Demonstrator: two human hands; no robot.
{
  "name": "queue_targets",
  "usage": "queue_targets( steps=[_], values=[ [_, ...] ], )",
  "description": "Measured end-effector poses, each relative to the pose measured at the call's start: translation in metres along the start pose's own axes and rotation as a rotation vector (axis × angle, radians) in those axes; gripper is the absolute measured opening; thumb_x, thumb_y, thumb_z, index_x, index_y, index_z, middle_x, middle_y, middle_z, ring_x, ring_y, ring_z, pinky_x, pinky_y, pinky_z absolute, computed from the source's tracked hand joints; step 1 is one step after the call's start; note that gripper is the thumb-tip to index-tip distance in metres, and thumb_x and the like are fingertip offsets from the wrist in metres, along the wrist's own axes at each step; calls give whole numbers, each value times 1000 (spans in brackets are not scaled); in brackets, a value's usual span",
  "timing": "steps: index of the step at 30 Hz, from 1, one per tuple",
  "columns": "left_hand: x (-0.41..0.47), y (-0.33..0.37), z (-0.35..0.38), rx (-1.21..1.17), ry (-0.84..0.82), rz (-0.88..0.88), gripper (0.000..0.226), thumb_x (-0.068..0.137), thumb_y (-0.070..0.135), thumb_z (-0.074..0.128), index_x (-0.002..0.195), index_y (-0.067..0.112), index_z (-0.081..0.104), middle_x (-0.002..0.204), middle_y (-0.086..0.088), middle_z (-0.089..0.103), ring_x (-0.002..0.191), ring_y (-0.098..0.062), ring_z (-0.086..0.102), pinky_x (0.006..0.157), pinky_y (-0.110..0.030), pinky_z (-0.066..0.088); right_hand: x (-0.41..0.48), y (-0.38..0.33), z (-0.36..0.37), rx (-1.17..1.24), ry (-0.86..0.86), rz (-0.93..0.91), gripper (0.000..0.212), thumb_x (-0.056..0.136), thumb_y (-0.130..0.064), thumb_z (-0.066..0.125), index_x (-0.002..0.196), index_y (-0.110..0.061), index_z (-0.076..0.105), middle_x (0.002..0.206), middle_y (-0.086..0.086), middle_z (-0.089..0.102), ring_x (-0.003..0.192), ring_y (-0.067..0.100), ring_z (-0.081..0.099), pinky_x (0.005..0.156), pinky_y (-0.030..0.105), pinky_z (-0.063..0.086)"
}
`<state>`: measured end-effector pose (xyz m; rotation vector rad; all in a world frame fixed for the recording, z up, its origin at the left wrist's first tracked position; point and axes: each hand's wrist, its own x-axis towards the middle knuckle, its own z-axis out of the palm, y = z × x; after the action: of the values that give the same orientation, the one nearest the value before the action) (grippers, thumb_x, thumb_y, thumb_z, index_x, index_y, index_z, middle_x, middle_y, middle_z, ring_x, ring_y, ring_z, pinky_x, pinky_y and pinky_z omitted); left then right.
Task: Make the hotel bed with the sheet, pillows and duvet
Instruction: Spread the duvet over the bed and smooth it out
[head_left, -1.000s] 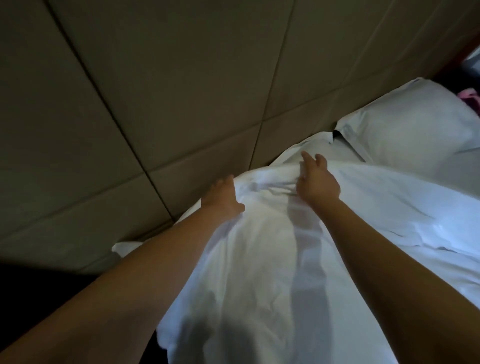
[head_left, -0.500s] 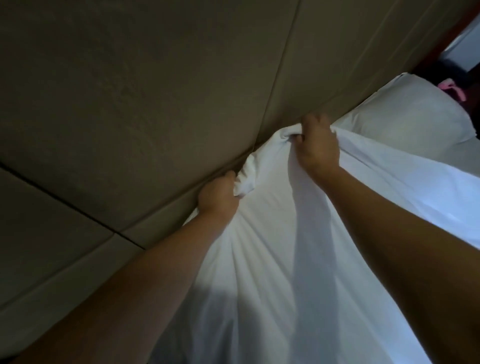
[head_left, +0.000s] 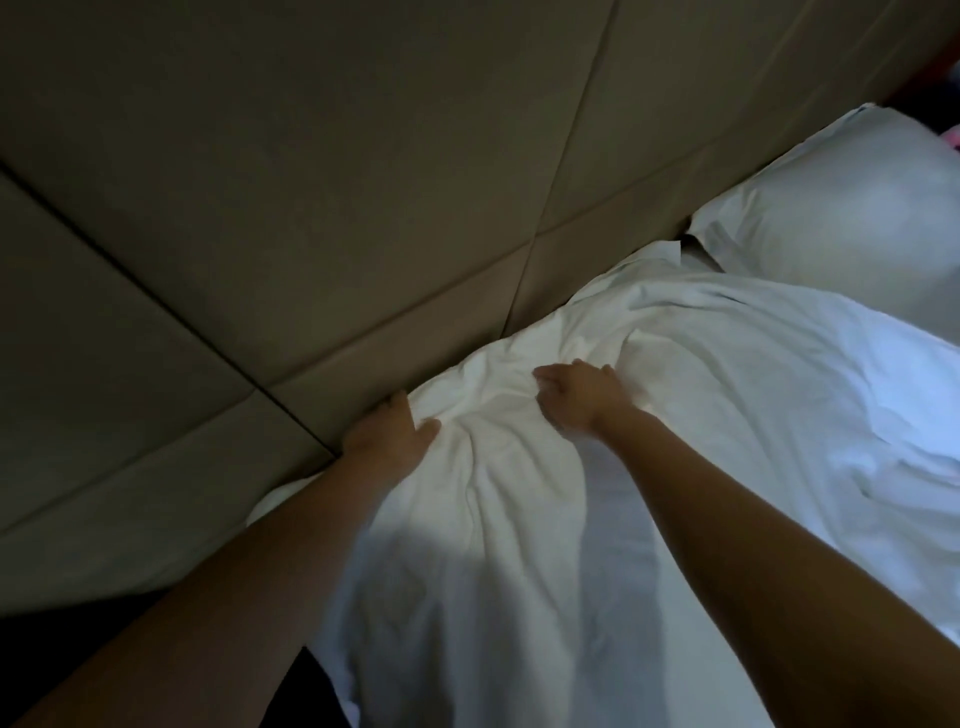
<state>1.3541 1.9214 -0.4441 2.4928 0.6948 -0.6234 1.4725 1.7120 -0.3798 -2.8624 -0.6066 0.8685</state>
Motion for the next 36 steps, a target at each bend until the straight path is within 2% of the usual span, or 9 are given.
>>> queue_targets(
  steps=[2,5,10,18,23,28,30,32,36],
  values=[
    [-16,-4,-4,-51,-12,-12,74,92,59,41,146,11,26,148,-12,39,132,-30,43,108,-39,36,-15,-6,3,42,53,-25,28,96,-27,35,100,-28,63,115,-1,61,124,27,50,113,49,24],
    [-41,-2,-10,-77,-27,18,71,95,56,35,150,13,20,153,-9,33,137,-28,38,112,-37,30,-43,-17,13,165,144,-30,38,99,-30,42,133,-25,56,140,-1,54,131,21,46,116,45,23],
    [-99,-14,-9,-107,60,12,56,101,43,29,149,16,25,149,-10,40,134,-29,41,109,-38,34,-112,-43,45,389,300,-158,40,95,-30,46,132,-21,58,135,-1,58,124,18,52,101,30,40],
    [-156,-93,12,-132,23,-75,57,99,26,37,152,19,15,146,-13,41,127,-32,45,103,-40,40,-155,-126,109,449,65,-245,39,96,-28,54,134,-30,51,136,-5,54,118,14,55,98,24,42],
    [-130,-134,29,-141,-44,-81,69,93,20,49,151,17,12,148,-10,34,129,-30,42,102,-40,41,-119,-143,147,334,-157,-115,64,78,-46,68,132,-21,46,130,0,52,124,24,49,101,33,43],
    [-89,-149,48,-34,14,-40,99,83,26,66,153,19,-3,160,-7,-7,148,-23,0,118,-39,15,-82,-142,193,68,-219,-102,124,35,-84,61,139,-21,35,146,1,36,144,30,21,110,53,31],
    [-74,-155,56,46,21,-16,91,78,38,70,150,17,17,160,-10,4,148,-26,-1,118,-42,14,-70,-139,206,-24,-238,-115,114,41,-78,64,137,-25,35,147,4,30,143,33,15,108,56,32],
    [-67,-159,65,78,30,18,61,81,40,66,132,14,44,146,-11,34,142,-32,20,112,-43,26,-63,-137,217,-126,-233,-134,85,54,-65,67,128,-31,44,143,5,30,139,35,19,102,57,37],
    [-82,-148,68,118,-31,106,35,95,28,49,126,14,51,130,-13,55,122,-33,48,100,-37,35,-68,-137,225,-341,-152,-175,36,90,-39,53,125,-28,55,138,11,39,133,36,35,98,51,43]
  ],
)
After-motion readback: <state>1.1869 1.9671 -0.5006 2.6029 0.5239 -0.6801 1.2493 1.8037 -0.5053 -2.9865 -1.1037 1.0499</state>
